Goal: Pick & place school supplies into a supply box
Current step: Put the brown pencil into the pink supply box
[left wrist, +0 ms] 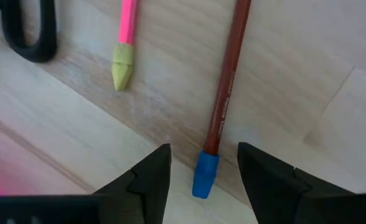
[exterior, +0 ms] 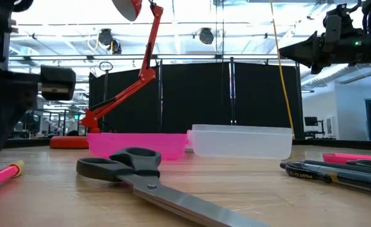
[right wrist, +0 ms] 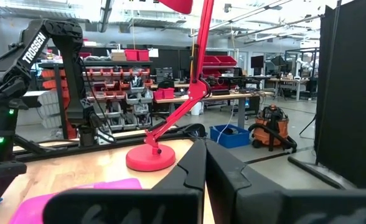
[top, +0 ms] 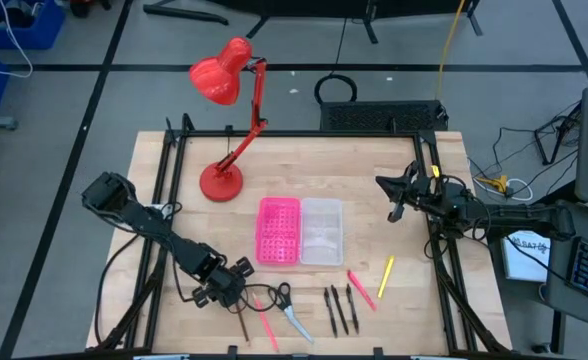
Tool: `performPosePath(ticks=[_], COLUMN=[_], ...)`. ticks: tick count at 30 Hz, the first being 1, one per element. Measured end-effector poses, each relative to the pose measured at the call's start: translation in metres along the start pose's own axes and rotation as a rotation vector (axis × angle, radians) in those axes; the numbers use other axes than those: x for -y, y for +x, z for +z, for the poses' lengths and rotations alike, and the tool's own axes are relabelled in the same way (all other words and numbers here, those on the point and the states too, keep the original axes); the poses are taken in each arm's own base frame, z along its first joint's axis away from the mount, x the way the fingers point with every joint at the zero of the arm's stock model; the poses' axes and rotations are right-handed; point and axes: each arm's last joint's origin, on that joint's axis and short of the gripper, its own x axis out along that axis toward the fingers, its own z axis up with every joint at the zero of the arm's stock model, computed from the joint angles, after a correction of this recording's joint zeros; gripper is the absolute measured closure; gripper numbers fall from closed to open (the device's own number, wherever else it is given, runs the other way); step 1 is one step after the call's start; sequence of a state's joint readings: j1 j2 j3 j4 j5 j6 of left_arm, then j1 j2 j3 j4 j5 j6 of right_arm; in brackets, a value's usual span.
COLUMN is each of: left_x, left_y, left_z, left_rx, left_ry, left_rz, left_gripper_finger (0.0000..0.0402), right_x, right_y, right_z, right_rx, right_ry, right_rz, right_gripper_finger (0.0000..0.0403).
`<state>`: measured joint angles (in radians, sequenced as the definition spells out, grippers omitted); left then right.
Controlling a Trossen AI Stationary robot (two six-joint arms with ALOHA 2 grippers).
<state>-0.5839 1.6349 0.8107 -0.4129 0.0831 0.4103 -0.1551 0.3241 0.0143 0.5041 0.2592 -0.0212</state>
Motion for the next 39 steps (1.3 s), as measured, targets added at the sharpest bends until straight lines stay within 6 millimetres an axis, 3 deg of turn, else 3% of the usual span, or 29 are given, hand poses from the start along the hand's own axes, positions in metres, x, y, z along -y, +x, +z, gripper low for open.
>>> performPosePath(ticks=[8, 23, 26, 30, 34, 39], left_x=[-0.007, -0.007, -0.006, -0.007, -0.008, -0.018], left_y=[0.005, 0.002, -0.002, -0.011, -0.026, -0.067], left_z=[-0.003, -0.004, -0.004, -0.005, -0.007, 0.003], left_rx=[-0.004, 0.020, 0.017, 0.011, -0.014, -0.037], left_ry=[-0.003, 0.144, 0.175, 0.209, 0.217, 0.275], left_rz=[-0.033, -0.051, -0.035, 0.008, 0.082, 0.178], left_gripper_finger=[0.0224, 0.0380, 0.0386, 0.0370, 0.0381, 0.0389], right_x=[0.000, 0.000, 0.000, 0.000, 0.000, 0.000], right_y=[0.000, 0.000, 0.000, 0.000, 0.000, 0.000], right_z=[-0.002, -0.002, -0.001, -0.001, -0.001, -0.001], right_rx=[-0.019, -0.018, -0.010, -0.006, -0.006, -0.006], right_ry=[-0.007, -0.004, -0.001, 0.000, 0.000, 0.000], right_rz=[0.000, 0.000, 0.000, 0.000, 0.000, 0.000], right_gripper_finger=[0.0403, 0.0403, 0.0403, 0.0403, 0.0403, 0.0403])
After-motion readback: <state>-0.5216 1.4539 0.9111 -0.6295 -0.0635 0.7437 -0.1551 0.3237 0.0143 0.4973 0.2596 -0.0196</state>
